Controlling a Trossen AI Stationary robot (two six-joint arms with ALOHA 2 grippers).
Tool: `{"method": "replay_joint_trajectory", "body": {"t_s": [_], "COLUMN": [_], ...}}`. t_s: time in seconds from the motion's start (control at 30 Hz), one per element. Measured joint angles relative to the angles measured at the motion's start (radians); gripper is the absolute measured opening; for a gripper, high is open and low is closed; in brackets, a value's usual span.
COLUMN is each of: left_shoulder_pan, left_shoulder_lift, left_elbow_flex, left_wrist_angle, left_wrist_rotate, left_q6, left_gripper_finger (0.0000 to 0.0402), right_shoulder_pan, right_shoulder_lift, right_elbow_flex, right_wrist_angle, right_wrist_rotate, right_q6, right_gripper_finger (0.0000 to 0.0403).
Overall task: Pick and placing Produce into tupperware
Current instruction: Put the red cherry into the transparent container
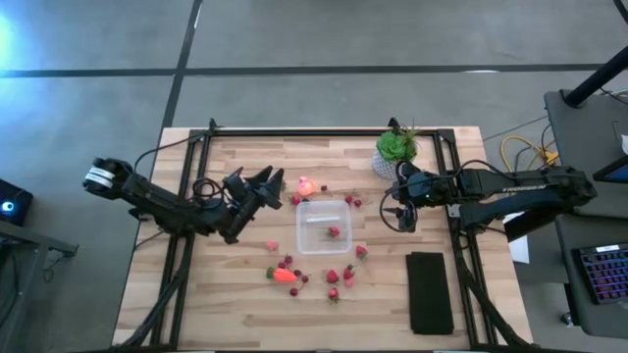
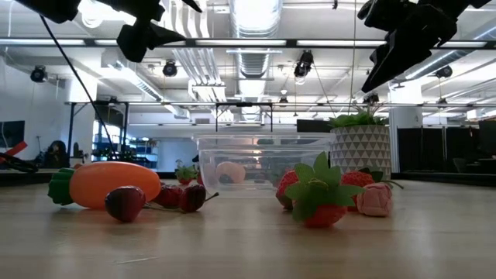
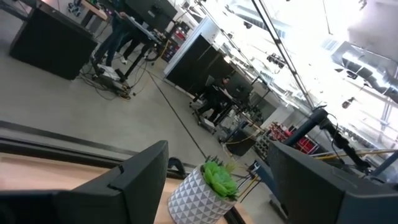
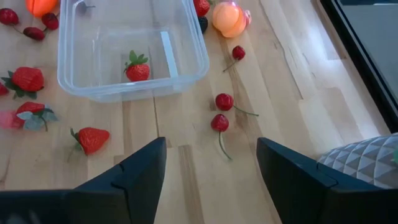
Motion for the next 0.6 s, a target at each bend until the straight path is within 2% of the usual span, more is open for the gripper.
{"method": "replay_joint_trajectory", "body": {"t_s": [0.47,0.6], "left_shoulder_pan": [0.01,0.024], "left_shoulder_lift": [0.016,0.013], "left_elbow_flex": [0.041,0.05], "left_wrist_angle": [0.024,0.024], "left_wrist_rotate": [0.008,0.009], "left_q6": [0.0,0.001], "left_gripper_finger": [0.0262,0.0262], "right_shoulder_pan": [0.0,0.0], "right_shoulder_lift": [-0.01,-0.01], "right_elbow_flex": [0.0,-0.011], "right_wrist_angle": [-0.004,0.079], "right_wrist_rotate": [0.0,0.0], "right_q6": [0.0,0.019], "right_gripper_finger": [0.0245,0.0241]}}
